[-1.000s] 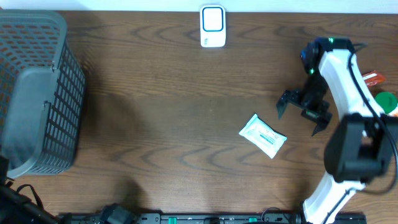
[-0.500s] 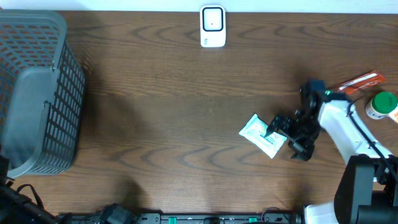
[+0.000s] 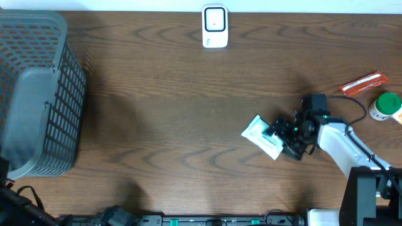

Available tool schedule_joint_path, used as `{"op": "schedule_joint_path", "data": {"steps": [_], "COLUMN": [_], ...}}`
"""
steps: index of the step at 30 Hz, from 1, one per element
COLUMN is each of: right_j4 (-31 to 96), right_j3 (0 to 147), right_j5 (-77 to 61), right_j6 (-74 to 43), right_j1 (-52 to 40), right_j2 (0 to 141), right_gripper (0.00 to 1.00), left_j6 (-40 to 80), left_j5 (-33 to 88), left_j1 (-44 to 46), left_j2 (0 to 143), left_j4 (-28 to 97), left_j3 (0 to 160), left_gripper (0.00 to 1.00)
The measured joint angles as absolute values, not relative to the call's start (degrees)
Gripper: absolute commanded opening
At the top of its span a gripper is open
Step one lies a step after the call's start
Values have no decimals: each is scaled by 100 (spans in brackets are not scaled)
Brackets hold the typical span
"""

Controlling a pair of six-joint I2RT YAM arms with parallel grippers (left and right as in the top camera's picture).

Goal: Scan the item barcode
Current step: 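Reach the right gripper to the white wet-wipe pack and grasp it, then drag the wet-wipe pack left toward center with the right gripper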

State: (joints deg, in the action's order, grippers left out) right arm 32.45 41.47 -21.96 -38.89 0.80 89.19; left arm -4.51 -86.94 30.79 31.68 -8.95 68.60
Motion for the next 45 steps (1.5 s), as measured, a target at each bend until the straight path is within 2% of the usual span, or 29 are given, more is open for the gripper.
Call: {"op": "schedule_joint_path", "data": {"steps": [3, 5, 6, 14, 22, 26, 30, 31, 33, 34, 38, 40, 45], "right_j4": [2338, 1953, 1844, 1544, 1929, 2362, 2672, 2694, 2731, 2766, 3127, 3212, 3194], "right_j3": [3883, 3691, 3618, 3538, 3988, 4532, 4958, 4995, 5017, 5019, 5019, 5019, 5019], "right_j5": [-2283, -2322, -2355, -2639, -2985, -2711, -1944, -1697, -1258, -1028, -576, -388, -21], "right_j6": [-3946, -4010, -4023, -3935, -3511, -2880, -2327, -2193, -2008, -1957, -1953, -1817, -1205], "right_j1": [80, 82, 84, 84, 62, -139, -725, -919, -1302, -1492, -1883, -1992, -2541], "right_j2": [8912, 8910, 8919, 8958, 8930, 8423, 7669, 7491, 7255, 7205, 7437, 7765, 8493], "right_gripper": [43, 8, 1, 1, 1, 1, 1, 5, 47, 59, 83, 87, 88], "left_j6": [-451, -454, -451, -451, -451, -451, -451, -451, -451, -451, -451, -451, -454], "left_j5": [-8694, -8694, -8694, -8694, -8694, -8694, -8694, -8694, -8694, -8694, -8694, -8694, -8694], "left_j1": [3079, 3079, 3079, 3079, 3079, 3079, 3079, 3079, 3079, 3079, 3079, 3079, 3079], "left_j2": [3168, 3168, 3168, 3168, 3168, 3168, 3168, 3168, 3168, 3168, 3168, 3168, 3168], "left_j4": [-895, -895, -895, -895, -895, -893, -895, -895, -895, -895, -895, -895, -895], "left_j3": [6860, 6860, 6860, 6860, 6860, 6860, 6860, 6860, 6860, 6860, 6860, 6860, 6860], "left_gripper": [85, 85, 85, 85, 85, 85, 85, 85, 85, 85, 85, 85, 85]}}
